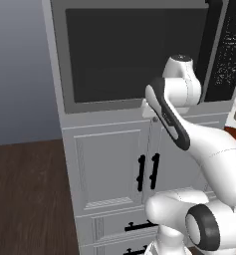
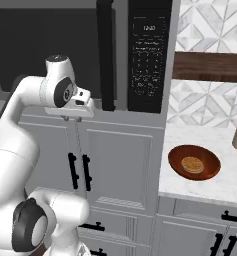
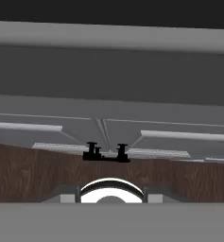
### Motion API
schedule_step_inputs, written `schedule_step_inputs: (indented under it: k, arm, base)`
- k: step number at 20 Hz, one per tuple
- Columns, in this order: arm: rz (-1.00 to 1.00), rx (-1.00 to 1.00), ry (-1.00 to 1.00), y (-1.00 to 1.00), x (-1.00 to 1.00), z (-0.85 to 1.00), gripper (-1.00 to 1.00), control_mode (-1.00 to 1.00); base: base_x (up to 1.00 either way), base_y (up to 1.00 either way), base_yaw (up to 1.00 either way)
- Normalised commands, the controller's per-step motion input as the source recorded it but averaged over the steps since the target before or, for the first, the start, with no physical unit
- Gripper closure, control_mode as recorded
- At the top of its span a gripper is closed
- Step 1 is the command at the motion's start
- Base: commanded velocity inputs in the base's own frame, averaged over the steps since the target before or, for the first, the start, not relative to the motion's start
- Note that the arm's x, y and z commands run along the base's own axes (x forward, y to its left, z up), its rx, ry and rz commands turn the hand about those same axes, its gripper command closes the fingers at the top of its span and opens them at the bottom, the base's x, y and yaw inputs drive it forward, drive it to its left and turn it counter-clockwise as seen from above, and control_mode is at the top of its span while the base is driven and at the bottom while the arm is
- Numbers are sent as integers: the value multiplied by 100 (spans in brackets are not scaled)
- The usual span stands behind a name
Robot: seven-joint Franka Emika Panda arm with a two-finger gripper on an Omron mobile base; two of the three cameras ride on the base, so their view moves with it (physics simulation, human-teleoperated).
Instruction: Open the microwave, place the bowl with waffle inside the microwave, then close the microwave door and turn it on.
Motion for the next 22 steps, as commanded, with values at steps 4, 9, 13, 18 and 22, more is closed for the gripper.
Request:
schedule_step_inputs:
  k: [4,9,13,18,22]
  arm:
    - [0,0,0,0,0,0,-100,100]
    - [0,0,0,0,0,0,-100,100]
    - [0,0,0,0,0,0,-100,100]
    - [0,0,0,0,0,0,-100,100]
    - [0,0,0,0,0,0,-100,100]
  base:
    - [-23,-31,0]
    - [-59,-96,13]
    - [-7,-91,29]
    - [0,-85,30]
    - [19,-22,22]
